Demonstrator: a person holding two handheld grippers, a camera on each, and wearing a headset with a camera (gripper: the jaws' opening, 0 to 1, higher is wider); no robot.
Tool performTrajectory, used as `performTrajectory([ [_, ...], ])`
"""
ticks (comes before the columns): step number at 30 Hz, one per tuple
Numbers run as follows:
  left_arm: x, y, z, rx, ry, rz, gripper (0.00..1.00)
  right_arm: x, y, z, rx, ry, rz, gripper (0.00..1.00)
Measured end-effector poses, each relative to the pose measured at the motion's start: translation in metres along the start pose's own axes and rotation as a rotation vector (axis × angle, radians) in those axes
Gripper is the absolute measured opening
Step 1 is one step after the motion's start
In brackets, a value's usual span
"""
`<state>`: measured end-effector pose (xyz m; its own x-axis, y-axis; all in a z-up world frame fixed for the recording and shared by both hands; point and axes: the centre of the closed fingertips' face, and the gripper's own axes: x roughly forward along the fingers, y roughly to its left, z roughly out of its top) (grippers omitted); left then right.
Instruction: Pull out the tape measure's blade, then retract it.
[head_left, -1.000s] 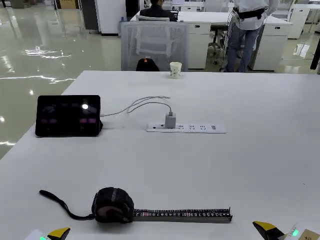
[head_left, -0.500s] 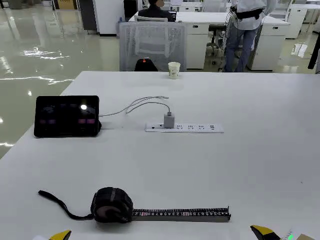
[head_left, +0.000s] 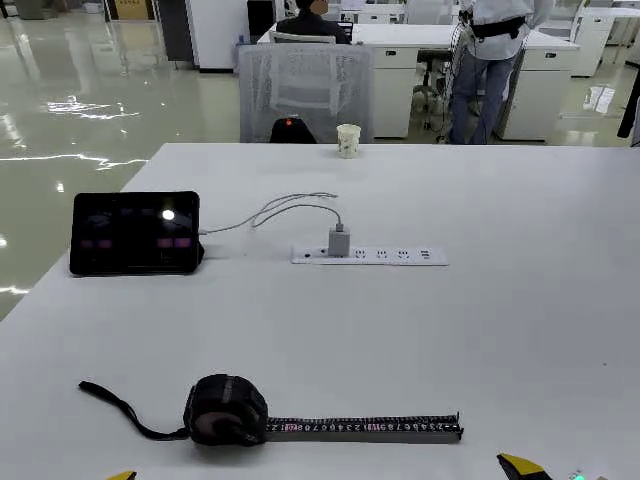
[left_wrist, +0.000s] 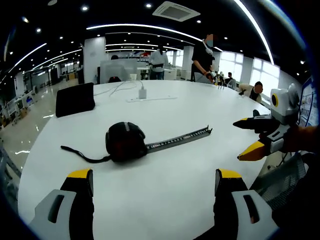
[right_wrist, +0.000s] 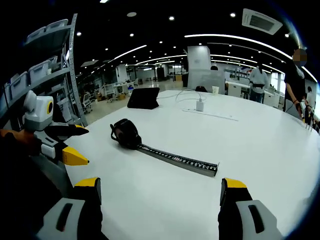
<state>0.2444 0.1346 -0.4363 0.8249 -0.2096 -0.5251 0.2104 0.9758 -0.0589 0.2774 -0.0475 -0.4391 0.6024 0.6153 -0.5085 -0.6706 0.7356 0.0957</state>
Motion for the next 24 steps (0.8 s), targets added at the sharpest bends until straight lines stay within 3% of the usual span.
performTrajectory([
  [10,-0.0031,-0.0027,0.0067,-0.004,-0.022,0.013,0.99,-0.0014,0.0033,0.0026,0.021,-0.011,-0.008,0.99],
  [24,-0.0035,-0.0037,0.0066,-0.003,-0.024,0.028,0.99,-0.0010,0.0054,0.0030,0.018,-0.016,-0.002,0.99],
])
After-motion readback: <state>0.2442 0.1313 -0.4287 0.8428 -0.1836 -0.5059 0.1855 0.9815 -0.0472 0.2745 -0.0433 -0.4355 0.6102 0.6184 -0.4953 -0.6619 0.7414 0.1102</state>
